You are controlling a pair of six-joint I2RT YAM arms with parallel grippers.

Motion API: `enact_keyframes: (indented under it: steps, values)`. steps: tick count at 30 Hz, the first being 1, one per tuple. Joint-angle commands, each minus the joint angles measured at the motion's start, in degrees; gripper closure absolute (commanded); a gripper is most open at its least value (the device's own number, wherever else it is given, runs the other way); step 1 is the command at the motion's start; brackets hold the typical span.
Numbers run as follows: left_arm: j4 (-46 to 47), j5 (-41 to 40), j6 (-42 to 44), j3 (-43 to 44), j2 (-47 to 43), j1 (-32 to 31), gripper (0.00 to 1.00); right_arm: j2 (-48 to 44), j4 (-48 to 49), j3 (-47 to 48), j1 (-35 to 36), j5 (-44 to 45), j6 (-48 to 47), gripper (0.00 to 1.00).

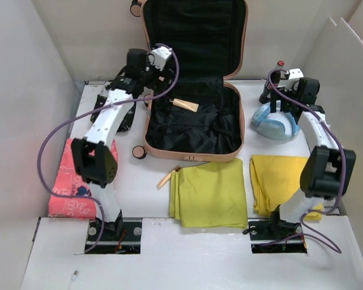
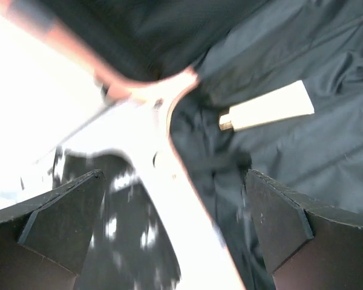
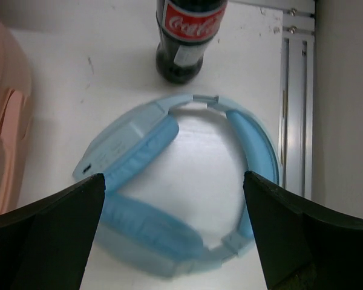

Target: Pack the luggage

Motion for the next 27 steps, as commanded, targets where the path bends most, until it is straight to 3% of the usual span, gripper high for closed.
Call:
enact_keyframes:
  steps: [1, 9, 14, 21, 27]
  values:
    - [-7.69, 0.15, -6.38, -6.31, -4.37, 1.92, 0.00, 8.48, 11.22, 6.84, 0.92, -1.50, -0.71, 0.00]
    - [-8.49, -4.08, -7.60, -18.71, -13.78, 2.97, 0.00, 19.85, 26.15, 11.88, 2.68, -1.94, -2.58, 0.00]
    - [-9.01, -4.08, -9.19, -20.48, -16.68, 4.03, 0.00, 23.02, 36.09, 12.57, 3.21, -0.02, -1.08, 0.00]
    - [-9.01, -4.08, -9.19, -21.62, -17.39, 5.08, 0.00, 27.24, 38.30, 16.18, 3.74, 6.58, 0.59, 0.00]
    - [-9.01, -4.08, -9.19, -20.31, -16.86, 5.08, 0.00, 30.93, 43.22, 18.12, 3.74, 3.77, 1.82, 0.00]
